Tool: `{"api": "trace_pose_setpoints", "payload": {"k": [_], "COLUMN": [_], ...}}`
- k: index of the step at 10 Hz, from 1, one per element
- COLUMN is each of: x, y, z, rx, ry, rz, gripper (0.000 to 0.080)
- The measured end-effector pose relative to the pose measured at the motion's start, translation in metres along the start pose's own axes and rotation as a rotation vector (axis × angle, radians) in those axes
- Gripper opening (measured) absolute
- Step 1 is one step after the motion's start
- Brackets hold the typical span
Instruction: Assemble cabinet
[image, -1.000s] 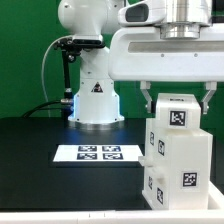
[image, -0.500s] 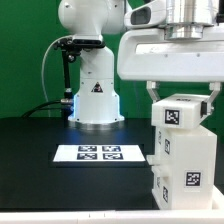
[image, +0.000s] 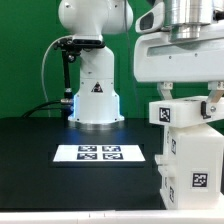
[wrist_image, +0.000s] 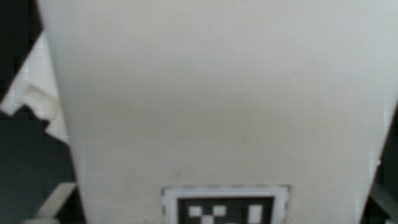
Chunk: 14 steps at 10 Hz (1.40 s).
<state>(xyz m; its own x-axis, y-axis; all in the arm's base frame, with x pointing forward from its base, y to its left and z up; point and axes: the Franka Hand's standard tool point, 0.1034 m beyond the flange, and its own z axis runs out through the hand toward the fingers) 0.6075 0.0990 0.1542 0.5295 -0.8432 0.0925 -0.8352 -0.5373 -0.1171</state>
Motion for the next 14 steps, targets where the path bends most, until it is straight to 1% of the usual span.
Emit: {"api": "trace_pose_setpoints", "payload": {"k": [1,3,4,5,6,7,9,10,11,12,14], "x": [0.0,-0.003,-0.003,-0.003,-0.004,-0.006,-0.006,-0.006,-0.003,-0.003,-0.013], "y": [0.0,0.002,0.001,0.001,0.001,0.0,0.001,0.002,0.008,0.009,0.003], "z": [0.0,0.001,0.001,0.001,0.001,0.001,0.001,0.004,0.008,0.009,0.009], "rx": [-0.001,-0.012,-0.016,-0.004,-0.004,-0.01,-0.013,-0.017,-0.021,-0.016,-0.005], "ry": [-0.003,-0.066,-0.078,-0.084,-0.084,-0.088,-0.088,-0.109,-0.136,-0.145,-0.195], "rz": [0.068,0.371,0.486,0.561,0.636,0.704,0.772,0.898,1.032,1.106,1.189], "gripper": [0.0557,0.0557,0.0557,0.0557,0.0556,0.0556,0.0556,0.0556,0.0552,0.0552,0.0549]}}
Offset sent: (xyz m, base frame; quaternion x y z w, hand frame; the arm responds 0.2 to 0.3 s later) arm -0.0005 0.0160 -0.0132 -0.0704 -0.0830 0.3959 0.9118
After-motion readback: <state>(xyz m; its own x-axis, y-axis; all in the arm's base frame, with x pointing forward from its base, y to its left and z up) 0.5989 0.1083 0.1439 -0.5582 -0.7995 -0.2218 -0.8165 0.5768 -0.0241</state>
